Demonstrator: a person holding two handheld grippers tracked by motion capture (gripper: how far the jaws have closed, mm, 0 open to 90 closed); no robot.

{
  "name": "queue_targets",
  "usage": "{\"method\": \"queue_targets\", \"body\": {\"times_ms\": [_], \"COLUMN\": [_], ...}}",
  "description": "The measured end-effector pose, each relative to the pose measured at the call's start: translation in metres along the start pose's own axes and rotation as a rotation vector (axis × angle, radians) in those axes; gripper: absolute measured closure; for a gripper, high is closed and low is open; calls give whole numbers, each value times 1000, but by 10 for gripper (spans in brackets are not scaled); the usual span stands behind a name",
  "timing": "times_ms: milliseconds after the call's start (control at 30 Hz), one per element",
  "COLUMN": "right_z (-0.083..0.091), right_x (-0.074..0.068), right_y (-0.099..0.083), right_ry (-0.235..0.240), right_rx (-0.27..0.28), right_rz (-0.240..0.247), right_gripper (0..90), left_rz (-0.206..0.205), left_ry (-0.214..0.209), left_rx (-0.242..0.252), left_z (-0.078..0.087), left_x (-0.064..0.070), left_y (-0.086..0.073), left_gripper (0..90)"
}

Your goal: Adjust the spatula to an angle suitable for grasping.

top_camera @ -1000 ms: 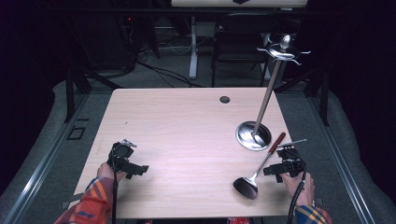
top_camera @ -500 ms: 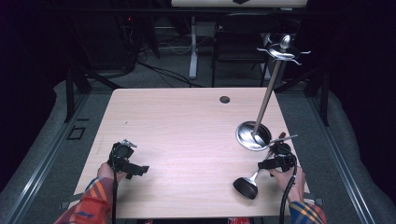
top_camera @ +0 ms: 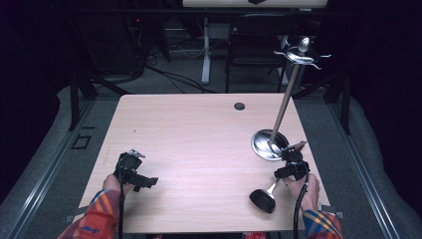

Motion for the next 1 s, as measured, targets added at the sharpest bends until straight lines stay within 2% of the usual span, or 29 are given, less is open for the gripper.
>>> {"method": "queue_targets", "body": {"times_ms": [167, 267, 567, 600, 667, 1000], "right_z": [0, 1, 2, 2, 2, 4], "right_x": [3, 7, 13, 14, 13, 14], "right_y": [-1, -2, -4, -3, -3, -3], "right_ry": [-12, -24, -25, -22, -21, -39], "right_rx": [-15, -19, -26, -23, -28, -47], "right_rz": [9, -4, -8, -10, -8, 8], "right_gripper": [508, 535, 589, 595, 609, 638], "left_rz": [3, -4, 1, -4, -5, -24], "left_ry": [-4, -4, -13, -20, -23, -10], "left_rx": [-5, -10, -4, -27, -28, -7], "left_z": [-1, -1, -2, -6, -6, 0], "left_x": [1, 1, 1, 1, 3, 7], "left_y": [0, 0, 0, 1, 1, 0], "left_gripper": [3, 4, 5, 6, 6, 6]}}
Point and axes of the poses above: each handheld gripper's, and its own axes: z roughly backward along the jaws, y roughly out of its top, x roughly to its right, the point moved 1 cm from there along -z, roughly forward along the jaws, and after that the axes turned 6 degrees about -x, right-handed, at the moved point
